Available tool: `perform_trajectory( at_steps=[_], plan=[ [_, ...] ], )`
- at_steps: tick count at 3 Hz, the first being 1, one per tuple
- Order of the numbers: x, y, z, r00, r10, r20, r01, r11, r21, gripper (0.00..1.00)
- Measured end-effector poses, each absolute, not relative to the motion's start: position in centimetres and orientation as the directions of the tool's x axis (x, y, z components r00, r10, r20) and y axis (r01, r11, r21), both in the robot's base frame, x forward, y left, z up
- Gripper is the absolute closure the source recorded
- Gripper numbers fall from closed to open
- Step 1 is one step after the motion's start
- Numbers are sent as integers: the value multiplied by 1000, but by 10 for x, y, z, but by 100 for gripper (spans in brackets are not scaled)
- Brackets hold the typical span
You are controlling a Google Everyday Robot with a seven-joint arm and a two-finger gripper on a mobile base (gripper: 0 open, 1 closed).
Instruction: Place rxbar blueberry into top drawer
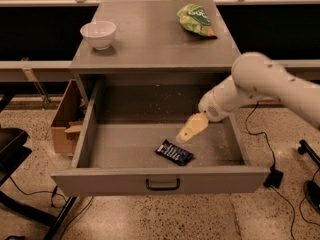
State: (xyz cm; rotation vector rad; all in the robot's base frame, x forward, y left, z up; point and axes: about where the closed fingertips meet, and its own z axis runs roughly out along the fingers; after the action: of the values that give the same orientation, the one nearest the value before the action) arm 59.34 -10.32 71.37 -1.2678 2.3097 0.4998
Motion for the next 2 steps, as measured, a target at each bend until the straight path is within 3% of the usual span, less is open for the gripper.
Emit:
perform_trajectory(
  at_steps=[1,2],
  plan=[
    [591,-135,772,-455,-775,-439,-866,500,16,0],
    [558,-217,810,-603,-773,-196,-771,628,-104,0]
  ],
)
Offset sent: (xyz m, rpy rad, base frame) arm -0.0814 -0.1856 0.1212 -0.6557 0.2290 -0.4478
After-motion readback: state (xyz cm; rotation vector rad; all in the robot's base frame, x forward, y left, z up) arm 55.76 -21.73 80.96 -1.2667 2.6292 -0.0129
